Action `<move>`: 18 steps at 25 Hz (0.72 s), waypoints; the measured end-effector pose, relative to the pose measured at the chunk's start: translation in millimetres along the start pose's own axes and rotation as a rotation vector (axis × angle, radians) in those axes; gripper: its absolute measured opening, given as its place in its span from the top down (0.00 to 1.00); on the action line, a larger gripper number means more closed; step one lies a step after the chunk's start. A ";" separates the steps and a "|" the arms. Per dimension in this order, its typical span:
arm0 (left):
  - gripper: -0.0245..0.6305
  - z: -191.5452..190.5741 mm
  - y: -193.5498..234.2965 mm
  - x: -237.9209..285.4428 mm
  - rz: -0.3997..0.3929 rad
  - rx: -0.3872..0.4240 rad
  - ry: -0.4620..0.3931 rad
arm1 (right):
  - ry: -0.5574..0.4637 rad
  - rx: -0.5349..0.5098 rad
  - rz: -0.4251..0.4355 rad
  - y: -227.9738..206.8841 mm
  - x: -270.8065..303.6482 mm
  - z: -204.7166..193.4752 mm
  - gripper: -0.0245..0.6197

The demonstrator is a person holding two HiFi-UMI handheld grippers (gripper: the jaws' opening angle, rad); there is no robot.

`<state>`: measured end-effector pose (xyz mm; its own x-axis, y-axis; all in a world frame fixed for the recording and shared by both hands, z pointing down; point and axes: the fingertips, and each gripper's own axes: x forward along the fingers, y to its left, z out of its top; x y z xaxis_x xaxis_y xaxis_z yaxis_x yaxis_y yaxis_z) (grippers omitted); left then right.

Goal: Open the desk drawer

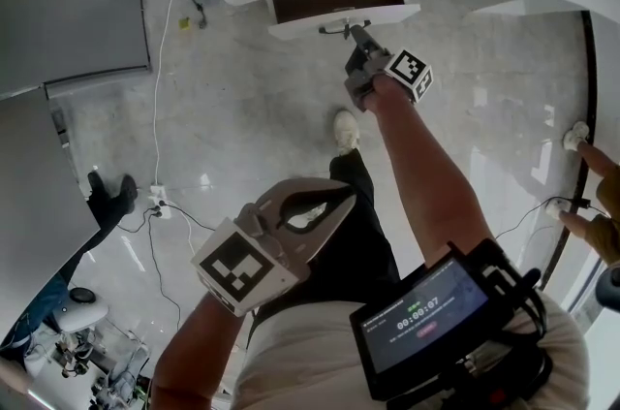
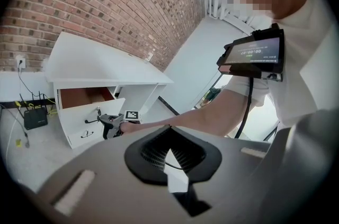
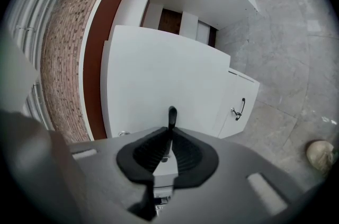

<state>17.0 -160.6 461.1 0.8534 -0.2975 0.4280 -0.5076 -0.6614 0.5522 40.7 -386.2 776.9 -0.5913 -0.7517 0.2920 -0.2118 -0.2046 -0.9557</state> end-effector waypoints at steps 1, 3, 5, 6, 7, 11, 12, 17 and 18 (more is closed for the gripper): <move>0.95 0.0 -0.3 0.0 0.001 -0.001 -0.001 | 0.002 0.001 -0.002 -0.6 0.0 0.6 0.92; 0.95 0.9 -0.9 0.5 0.003 -0.002 -0.003 | 0.003 0.003 -0.002 -1.6 -0.7 1.9 0.92; 0.95 2.4 -0.8 0.0 0.005 -0.002 -0.007 | 0.001 0.008 0.001 -2.3 -0.7 4.0 0.92; 0.95 3.0 -0.7 -1.3 0.005 -0.001 -0.009 | 0.002 0.008 0.003 -1.9 -0.2 4.5 0.91; 0.95 3.1 -0.7 -3.3 0.006 0.000 -0.011 | 0.006 0.002 0.003 -0.8 0.1 4.0 0.91; 0.95 2.0 -4.8 -14.2 0.006 0.002 -0.017 | 0.011 -0.025 0.003 5.5 -8.7 -3.8 0.90; 0.95 2.4 -8.8 -16.8 0.004 0.004 -0.021 | 0.010 -0.032 0.003 7.6 -15.2 -6.6 0.89; 0.95 2.8 -42.0 -27.2 -0.012 0.032 -0.042 | 0.012 -0.047 -0.006 15.2 -59.2 -24.3 0.89; 0.95 3.3 -42.7 -27.2 -0.015 0.036 -0.046 | 0.019 -0.049 -0.007 14.6 -61.8 -27.0 0.89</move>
<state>15.9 -126.6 423.5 0.8657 -0.3183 0.3864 -0.4911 -0.6901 0.5316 53.1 -325.8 746.0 -0.6042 -0.7384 0.2995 -0.2533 -0.1784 -0.9508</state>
